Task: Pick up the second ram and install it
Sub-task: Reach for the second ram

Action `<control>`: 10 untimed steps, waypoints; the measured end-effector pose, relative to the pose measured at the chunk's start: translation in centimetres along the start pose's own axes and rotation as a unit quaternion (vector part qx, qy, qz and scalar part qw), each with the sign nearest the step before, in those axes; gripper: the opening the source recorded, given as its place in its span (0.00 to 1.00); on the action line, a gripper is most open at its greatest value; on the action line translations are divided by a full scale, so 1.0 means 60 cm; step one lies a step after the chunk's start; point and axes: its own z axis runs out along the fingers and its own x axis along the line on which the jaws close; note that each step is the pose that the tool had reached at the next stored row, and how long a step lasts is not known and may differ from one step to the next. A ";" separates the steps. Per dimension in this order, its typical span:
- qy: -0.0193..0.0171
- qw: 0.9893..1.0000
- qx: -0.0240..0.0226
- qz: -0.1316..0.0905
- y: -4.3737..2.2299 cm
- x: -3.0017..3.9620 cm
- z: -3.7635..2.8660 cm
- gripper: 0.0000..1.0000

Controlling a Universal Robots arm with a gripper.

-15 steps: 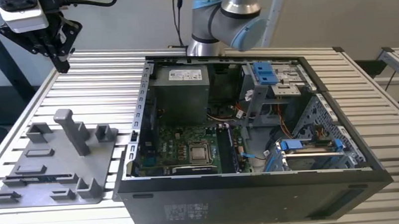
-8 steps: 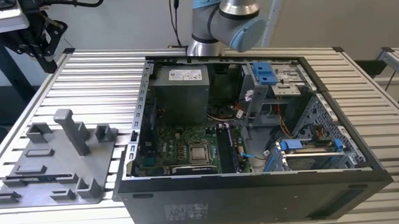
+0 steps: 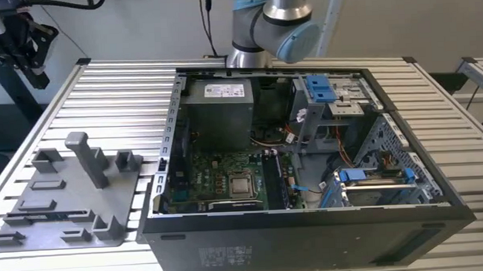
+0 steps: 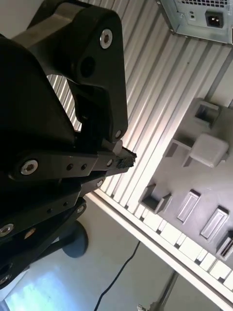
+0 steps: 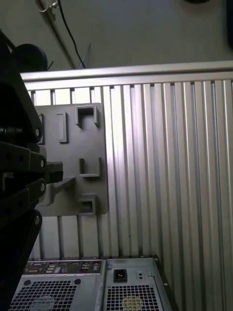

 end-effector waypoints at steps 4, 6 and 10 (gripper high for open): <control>0.000 1.000 0.000 0.000 0.000 0.007 0.000 0.11; 0.000 1.000 0.000 0.000 0.000 0.007 0.000 0.11; 0.000 1.000 0.000 0.000 -0.006 0.007 0.000 0.11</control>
